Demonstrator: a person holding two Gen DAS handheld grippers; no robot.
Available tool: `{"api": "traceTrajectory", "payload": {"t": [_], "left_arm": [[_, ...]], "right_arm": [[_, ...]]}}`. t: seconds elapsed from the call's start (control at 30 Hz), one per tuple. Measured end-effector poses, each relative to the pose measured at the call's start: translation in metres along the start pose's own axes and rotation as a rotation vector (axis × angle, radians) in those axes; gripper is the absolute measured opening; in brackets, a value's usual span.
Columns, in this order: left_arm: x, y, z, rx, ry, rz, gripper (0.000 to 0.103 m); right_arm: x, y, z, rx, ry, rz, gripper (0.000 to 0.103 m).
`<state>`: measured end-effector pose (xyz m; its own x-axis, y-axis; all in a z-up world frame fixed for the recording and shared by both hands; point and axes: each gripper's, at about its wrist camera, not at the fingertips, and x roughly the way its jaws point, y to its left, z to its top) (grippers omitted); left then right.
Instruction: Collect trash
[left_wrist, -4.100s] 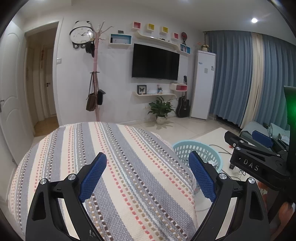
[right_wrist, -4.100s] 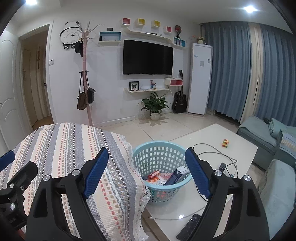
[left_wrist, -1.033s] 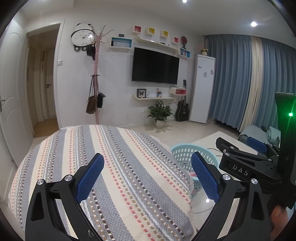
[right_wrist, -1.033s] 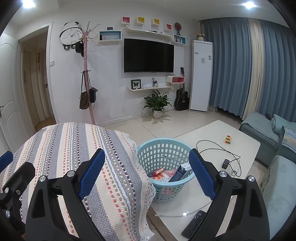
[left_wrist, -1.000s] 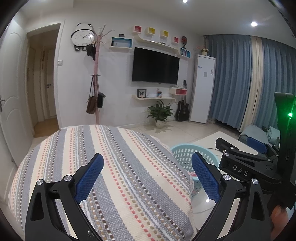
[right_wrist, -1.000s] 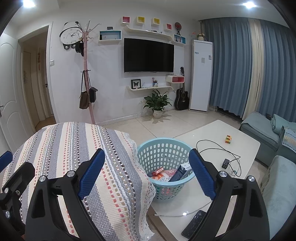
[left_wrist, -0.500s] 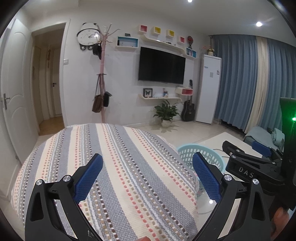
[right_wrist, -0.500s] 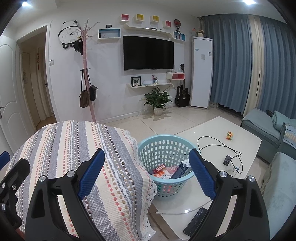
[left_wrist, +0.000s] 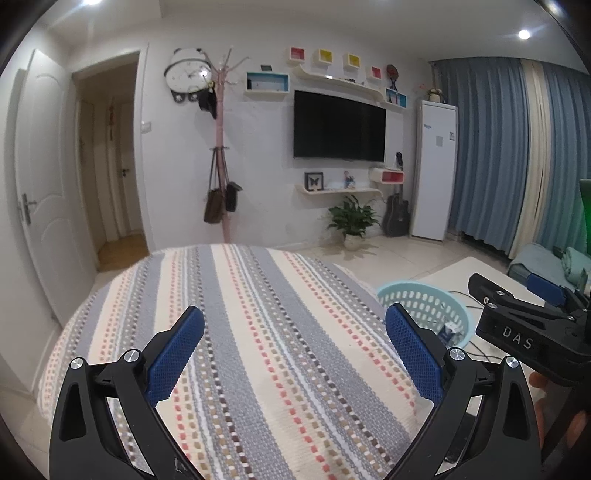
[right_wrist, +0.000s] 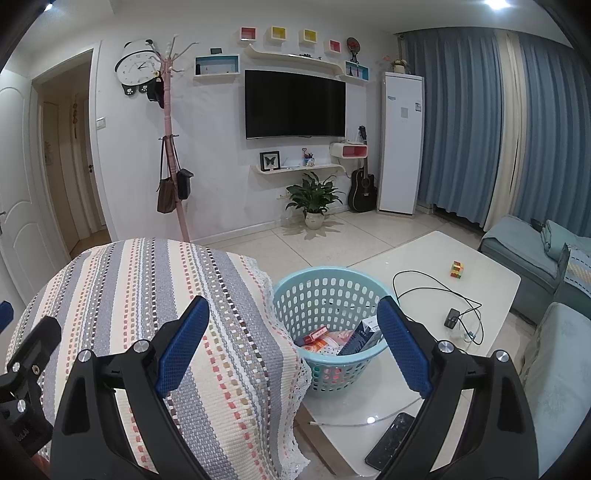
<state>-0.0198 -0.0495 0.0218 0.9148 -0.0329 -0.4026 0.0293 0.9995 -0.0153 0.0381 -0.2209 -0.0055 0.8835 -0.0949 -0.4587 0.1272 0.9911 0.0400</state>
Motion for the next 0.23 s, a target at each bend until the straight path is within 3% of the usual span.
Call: {"api": "traceTrajectory", "payload": {"t": [0.23], "left_arm": [[0.0026, 0.0026, -0.0009, -0.005, 0.009, -0.021, 0.095]], "right_arm": [[0.0019, -0.0018, -0.0013, 0.003, 0.004, -0.001, 0.088]]}}
